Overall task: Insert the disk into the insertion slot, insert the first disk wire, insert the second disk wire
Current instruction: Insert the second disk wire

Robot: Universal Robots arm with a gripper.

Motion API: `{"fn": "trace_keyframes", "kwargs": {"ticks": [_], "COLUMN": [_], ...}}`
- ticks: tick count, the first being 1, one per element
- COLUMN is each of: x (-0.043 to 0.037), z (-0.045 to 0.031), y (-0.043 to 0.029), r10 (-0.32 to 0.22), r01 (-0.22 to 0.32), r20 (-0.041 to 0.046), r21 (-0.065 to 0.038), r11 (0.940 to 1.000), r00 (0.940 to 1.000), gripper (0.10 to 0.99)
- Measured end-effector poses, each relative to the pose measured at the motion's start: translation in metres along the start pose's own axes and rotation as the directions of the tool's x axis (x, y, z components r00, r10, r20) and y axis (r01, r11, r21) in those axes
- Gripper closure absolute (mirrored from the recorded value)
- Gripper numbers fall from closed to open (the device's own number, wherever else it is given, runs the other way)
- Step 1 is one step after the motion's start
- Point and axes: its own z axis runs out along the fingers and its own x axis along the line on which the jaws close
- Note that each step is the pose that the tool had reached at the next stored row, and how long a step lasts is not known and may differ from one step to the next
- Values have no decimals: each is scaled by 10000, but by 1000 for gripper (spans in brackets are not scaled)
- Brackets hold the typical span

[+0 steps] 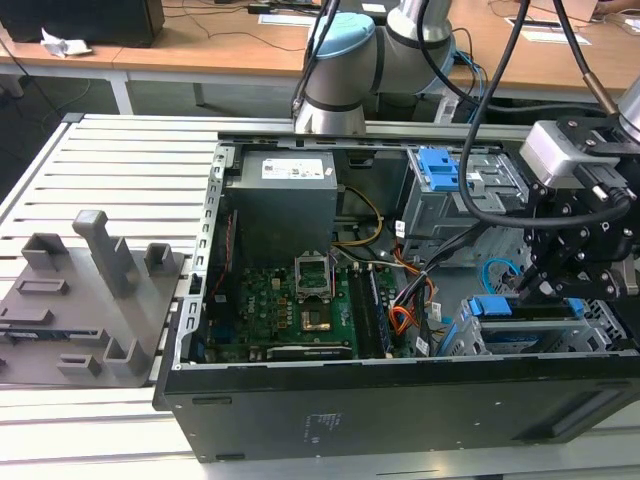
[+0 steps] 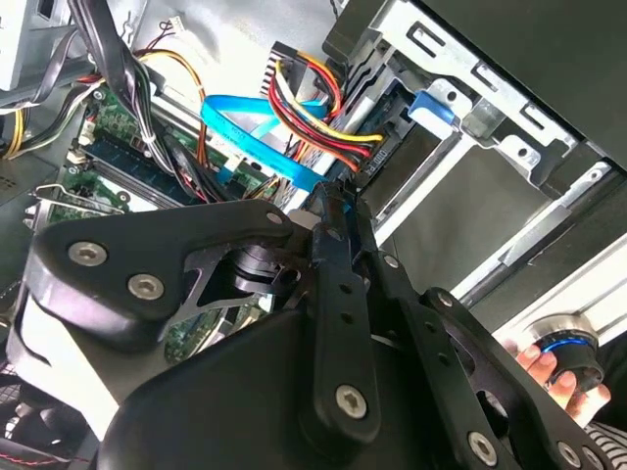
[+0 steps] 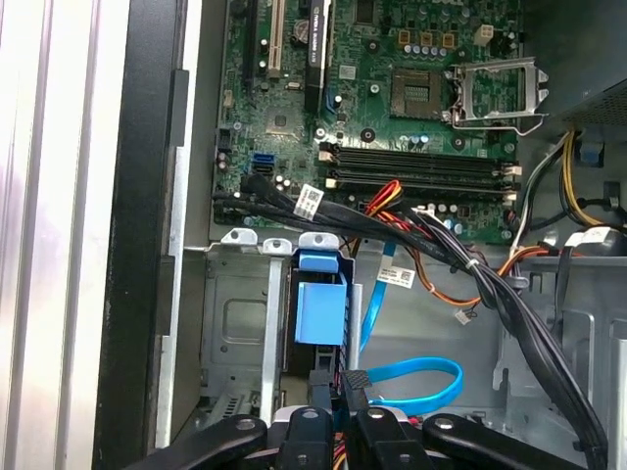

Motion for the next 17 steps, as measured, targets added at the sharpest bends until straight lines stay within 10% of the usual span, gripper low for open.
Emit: {"fn": "trace_keyframes", "kwargs": {"ticks": [17], "x": [11], "z": [66], "y": [-6], "r10": [0], "r01": [0], "r20": [4], "r21": [0], "r11": [10000], "r00": [10000], "gripper": [843]}}
